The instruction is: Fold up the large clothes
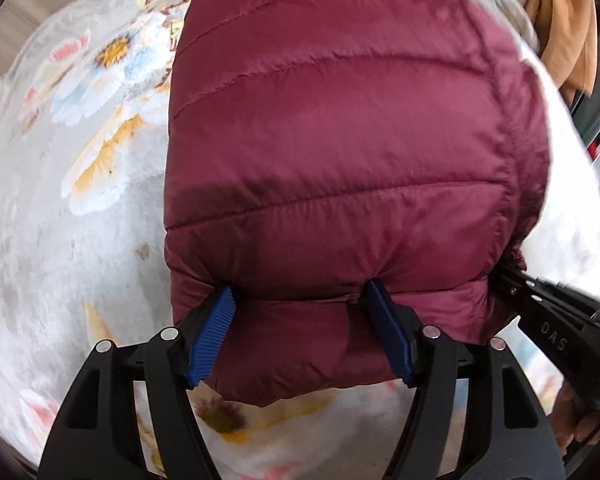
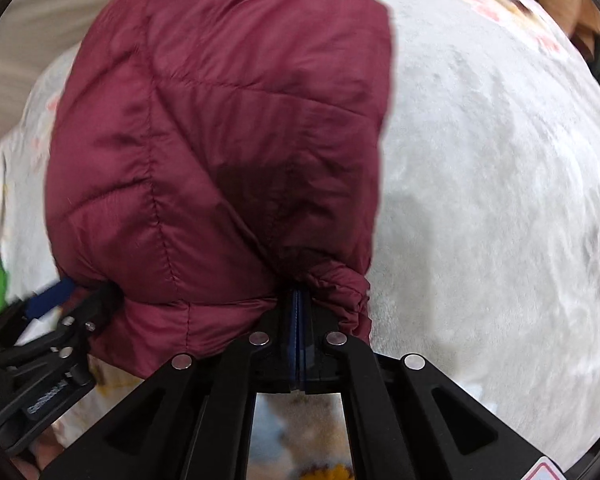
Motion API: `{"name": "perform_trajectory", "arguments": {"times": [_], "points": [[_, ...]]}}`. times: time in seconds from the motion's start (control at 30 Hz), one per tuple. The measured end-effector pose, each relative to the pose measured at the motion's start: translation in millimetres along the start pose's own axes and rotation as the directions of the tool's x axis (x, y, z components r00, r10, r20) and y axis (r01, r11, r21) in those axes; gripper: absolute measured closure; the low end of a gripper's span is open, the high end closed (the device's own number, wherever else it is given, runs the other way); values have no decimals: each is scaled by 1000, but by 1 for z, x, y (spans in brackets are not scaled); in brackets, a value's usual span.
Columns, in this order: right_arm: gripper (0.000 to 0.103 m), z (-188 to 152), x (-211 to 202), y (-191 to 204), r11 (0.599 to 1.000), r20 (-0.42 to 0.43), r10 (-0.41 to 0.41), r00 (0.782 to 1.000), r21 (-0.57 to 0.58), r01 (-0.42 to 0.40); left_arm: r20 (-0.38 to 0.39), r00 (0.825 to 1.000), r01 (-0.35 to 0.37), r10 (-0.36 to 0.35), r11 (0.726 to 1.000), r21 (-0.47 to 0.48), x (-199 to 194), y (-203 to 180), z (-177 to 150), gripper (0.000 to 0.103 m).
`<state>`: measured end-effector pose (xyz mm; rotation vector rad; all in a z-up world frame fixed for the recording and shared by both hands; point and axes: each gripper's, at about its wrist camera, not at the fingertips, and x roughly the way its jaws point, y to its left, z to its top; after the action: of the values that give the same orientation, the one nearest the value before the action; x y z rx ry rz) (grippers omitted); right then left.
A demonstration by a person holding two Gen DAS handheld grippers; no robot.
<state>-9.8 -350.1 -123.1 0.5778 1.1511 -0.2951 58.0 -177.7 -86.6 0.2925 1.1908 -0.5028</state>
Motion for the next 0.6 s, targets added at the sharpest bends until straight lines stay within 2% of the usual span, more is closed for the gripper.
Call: {"name": "perform_trajectory", "arguments": {"times": [0.03,0.07,0.1,0.13,0.17,0.2,0.27,0.4,0.47,0.6], "points": [[101,0,-12,-5,999,18,19,1000,32,-19,23,998,55,-54,997,-45,-12,10,1,38],[98,0,-23,-9,999,45,27,999,45,-29,46,996,79,-76,994,-79,-23,19,2,38],[84,0,-36,-13,998,84,35,996,55,-40,75,994,89,-82,990,-108,-33,28,3,37],[54,0,-53,-19,996,133,48,990,62,-56,119,990,91,-75,986,-139,-46,40,4,28],[42,-1,-63,-23,996,171,42,984,71,-55,141,988,87,-65,984,-157,-52,47,6,23],[34,-1,-73,-28,996,214,30,976,81,-48,155,986,89,-61,979,-181,-55,55,9,16],[33,5,-73,-37,995,224,37,974,87,-58,146,984,136,-105,965,-225,-48,69,15,16],[33,20,-38,-51,980,129,119,984,147,-137,84,983,178,-161,943,-282,-17,76,24,16],[33,20,-22,-53,967,103,171,980,175,-188,78,977,215,-201,931,-294,-4,75,27,15],[31,24,-2,-60,935,84,259,962,229,-272,81,957,289,-278,901,-324,16,74,28,5]]}}
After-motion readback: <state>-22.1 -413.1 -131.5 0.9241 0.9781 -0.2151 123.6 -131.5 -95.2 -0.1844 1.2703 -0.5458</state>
